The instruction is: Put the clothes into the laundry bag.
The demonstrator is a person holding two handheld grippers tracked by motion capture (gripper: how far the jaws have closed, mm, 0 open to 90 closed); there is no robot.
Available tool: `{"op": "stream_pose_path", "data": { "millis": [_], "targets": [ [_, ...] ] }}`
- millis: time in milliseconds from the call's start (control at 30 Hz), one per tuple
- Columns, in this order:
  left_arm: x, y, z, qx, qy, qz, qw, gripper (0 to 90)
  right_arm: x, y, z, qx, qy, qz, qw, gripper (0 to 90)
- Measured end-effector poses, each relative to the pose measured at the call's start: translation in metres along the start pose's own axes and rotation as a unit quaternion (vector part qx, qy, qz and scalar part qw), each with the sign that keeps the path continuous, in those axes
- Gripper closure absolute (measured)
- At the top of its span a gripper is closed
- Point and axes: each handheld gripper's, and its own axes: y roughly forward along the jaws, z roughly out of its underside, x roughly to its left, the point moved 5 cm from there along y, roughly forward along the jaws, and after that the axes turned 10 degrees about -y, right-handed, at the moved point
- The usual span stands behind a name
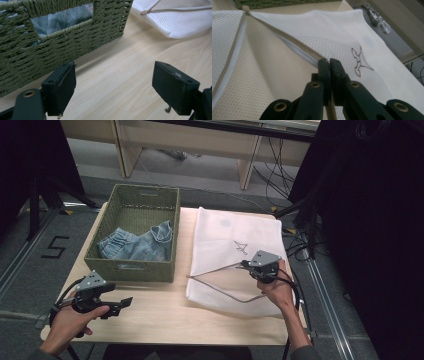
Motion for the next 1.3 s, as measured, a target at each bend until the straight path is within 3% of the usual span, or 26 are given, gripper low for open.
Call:
{"op": "stream_pose_path", "data": {
  "millis": [200, 467, 667, 867, 1000, 1067, 1200, 1233, 1300],
  "targets": [
    [0.0, 0.0, -0.002, -0.008, -0.002, -0.002, 1.0, 19.1, -0.012, -0.009, -0.009, -0.019, 0.0, 0.022, 0.9996, 88.8],
    [-0.003, -0.001, -0.005, -0.018, -0.006, 0.006, 0.9998, 20.7, -0.024, -0.015, -0.021, -0.037, 0.01, 0.033, 0.9987, 88.8],
    [-0.012, 0.001, -0.009, -0.025, 0.006, 0.025, 0.9994, 21.1, -0.028, -0.015, -0.026, -0.045, 0.015, 0.037, 0.9982, 88.8],
    [-0.012, -0.002, -0.018, -0.041, -0.001, 0.023, 0.9989, 20.5, -0.029, -0.015, -0.027, -0.043, 0.018, 0.038, 0.9982, 88.8],
    [-0.012, -0.006, -0.039, -0.058, 0.015, 0.013, 0.9981, 19.0, -0.029, -0.015, -0.028, -0.044, 0.019, 0.036, 0.9982, 88.8],
    [-0.008, -0.004, -0.058, -0.063, 0.016, 0.009, 0.9979, 17.2, -0.028, -0.015, -0.029, -0.043, 0.019, 0.032, 0.9984, 88.8],
    [0.009, 0.01, -0.095, -0.053, 0.005, -0.007, 0.9986, 15.1, -0.029, -0.015, -0.029, -0.045, 0.018, 0.032, 0.9983, 88.8],
    [0.014, 0.018, -0.109, -0.044, 0.013, -0.005, 0.9989, 14.8, -0.029, -0.014, -0.029, -0.045, 0.013, 0.03, 0.9984, 88.7],
    [0.018, 0.027, -0.122, -0.031, 0.016, -0.01, 0.9993, 14.9, -0.029, -0.014, -0.029, -0.046, 0.018, 0.029, 0.9983, 88.7]
  ]
}}
